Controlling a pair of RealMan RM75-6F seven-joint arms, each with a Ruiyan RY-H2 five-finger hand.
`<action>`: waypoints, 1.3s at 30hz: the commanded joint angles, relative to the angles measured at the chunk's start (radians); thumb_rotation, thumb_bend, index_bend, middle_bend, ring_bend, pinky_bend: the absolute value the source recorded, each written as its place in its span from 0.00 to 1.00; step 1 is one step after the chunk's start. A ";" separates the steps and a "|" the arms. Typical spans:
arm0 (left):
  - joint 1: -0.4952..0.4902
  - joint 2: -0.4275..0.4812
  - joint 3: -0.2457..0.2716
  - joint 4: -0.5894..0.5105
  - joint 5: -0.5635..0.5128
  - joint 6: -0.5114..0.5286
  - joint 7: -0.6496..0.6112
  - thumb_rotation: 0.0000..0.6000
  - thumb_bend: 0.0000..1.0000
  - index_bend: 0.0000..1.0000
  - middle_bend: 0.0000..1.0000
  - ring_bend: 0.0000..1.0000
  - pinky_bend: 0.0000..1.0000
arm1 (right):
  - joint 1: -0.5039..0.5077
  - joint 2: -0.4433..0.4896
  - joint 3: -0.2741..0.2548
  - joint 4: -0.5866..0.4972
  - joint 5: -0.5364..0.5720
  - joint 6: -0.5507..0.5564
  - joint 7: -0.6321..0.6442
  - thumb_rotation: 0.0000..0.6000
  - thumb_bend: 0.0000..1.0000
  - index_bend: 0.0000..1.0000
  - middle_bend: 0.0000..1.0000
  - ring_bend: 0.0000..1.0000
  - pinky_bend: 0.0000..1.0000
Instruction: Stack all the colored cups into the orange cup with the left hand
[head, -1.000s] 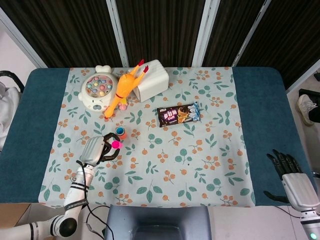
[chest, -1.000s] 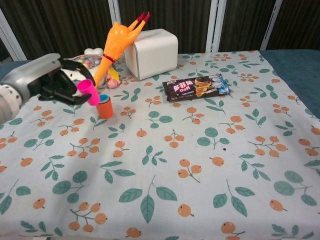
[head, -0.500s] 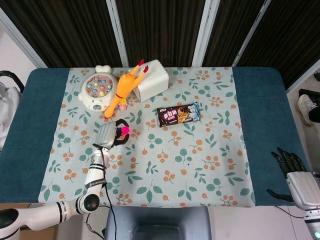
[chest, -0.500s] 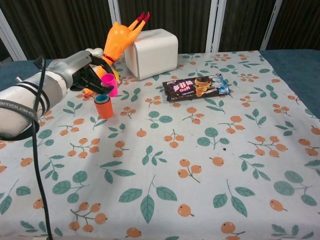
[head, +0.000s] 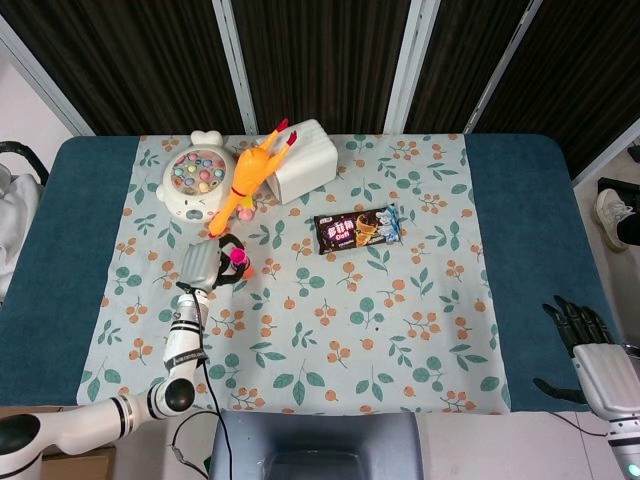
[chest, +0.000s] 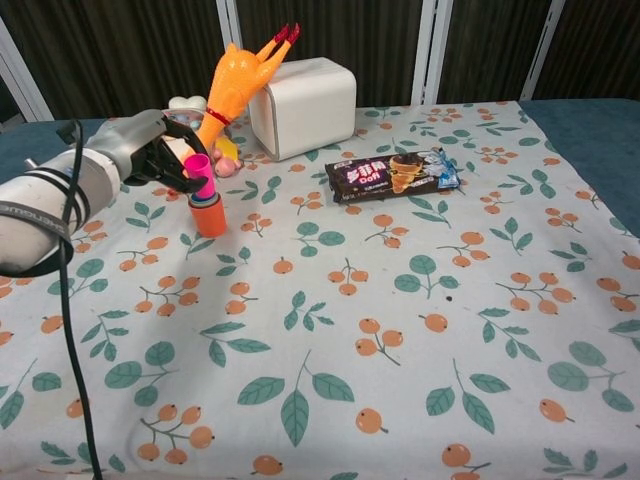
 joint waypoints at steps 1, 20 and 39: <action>-0.003 -0.004 0.009 0.015 -0.001 -0.008 -0.005 1.00 0.36 0.57 1.00 1.00 1.00 | -0.001 0.002 0.002 0.001 0.002 0.003 0.007 1.00 0.20 0.00 0.00 0.00 0.00; 0.014 0.049 0.036 -0.028 -0.022 -0.053 -0.022 1.00 0.35 0.00 1.00 1.00 1.00 | -0.003 -0.002 0.001 0.004 -0.001 0.004 -0.004 1.00 0.21 0.00 0.00 0.00 0.00; 0.574 0.537 0.598 -0.173 0.825 0.489 -0.437 1.00 0.36 0.00 0.00 0.00 0.13 | -0.002 -0.052 0.003 -0.002 0.015 -0.013 -0.123 1.00 0.20 0.00 0.00 0.00 0.00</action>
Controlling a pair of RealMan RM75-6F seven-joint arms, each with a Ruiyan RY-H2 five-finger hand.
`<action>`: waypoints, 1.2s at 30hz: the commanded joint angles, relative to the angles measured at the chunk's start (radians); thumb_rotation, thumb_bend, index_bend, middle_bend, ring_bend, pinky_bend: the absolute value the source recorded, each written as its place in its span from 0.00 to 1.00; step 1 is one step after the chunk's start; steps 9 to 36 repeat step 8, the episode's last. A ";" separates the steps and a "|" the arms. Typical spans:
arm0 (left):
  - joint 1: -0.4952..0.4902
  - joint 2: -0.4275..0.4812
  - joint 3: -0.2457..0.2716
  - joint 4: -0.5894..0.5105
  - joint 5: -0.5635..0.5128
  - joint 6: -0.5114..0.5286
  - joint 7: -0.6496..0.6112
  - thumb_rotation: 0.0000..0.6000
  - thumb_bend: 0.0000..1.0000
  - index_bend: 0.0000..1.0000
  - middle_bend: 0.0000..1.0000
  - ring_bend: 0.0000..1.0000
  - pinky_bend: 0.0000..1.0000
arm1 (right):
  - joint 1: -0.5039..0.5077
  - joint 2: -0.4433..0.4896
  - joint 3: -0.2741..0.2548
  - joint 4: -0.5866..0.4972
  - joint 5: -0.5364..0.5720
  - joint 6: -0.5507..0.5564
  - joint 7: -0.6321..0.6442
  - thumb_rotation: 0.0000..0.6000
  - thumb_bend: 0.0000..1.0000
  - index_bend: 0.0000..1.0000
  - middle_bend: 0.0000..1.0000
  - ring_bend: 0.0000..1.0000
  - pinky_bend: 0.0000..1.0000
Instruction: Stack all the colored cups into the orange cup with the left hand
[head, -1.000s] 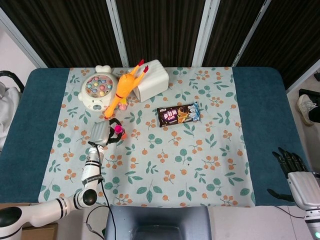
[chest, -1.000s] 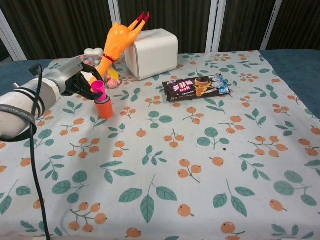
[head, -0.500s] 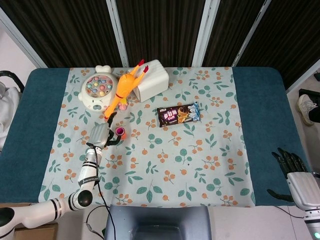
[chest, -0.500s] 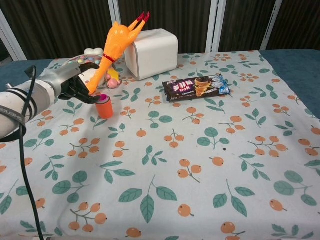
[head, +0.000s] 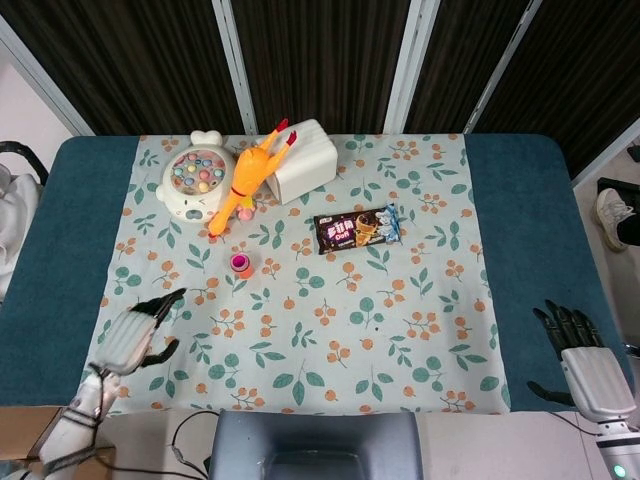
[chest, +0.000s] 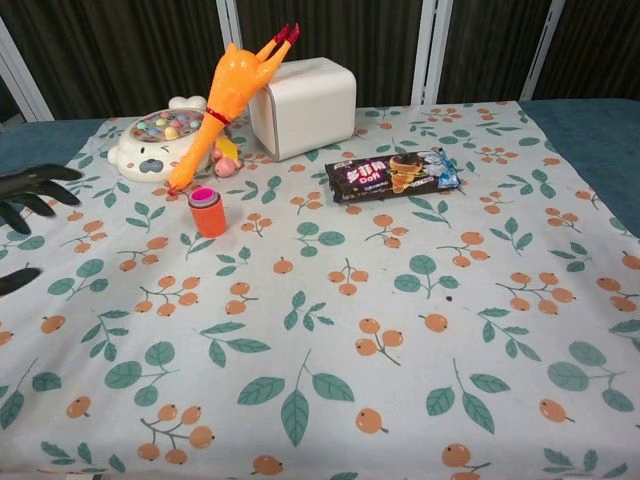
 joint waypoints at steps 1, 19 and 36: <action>0.183 0.069 0.094 0.102 0.107 0.226 -0.103 1.00 0.36 0.00 0.00 0.00 0.13 | 0.004 -0.006 0.003 -0.001 0.006 -0.007 -0.010 1.00 0.20 0.00 0.00 0.00 0.00; 0.209 0.052 0.064 0.141 0.115 0.258 -0.111 1.00 0.36 0.00 0.00 0.00 0.10 | 0.004 -0.017 -0.005 -0.002 -0.008 -0.008 -0.030 1.00 0.20 0.00 0.00 0.00 0.00; 0.209 0.052 0.064 0.141 0.115 0.258 -0.111 1.00 0.36 0.00 0.00 0.00 0.10 | 0.004 -0.017 -0.005 -0.002 -0.008 -0.008 -0.030 1.00 0.20 0.00 0.00 0.00 0.00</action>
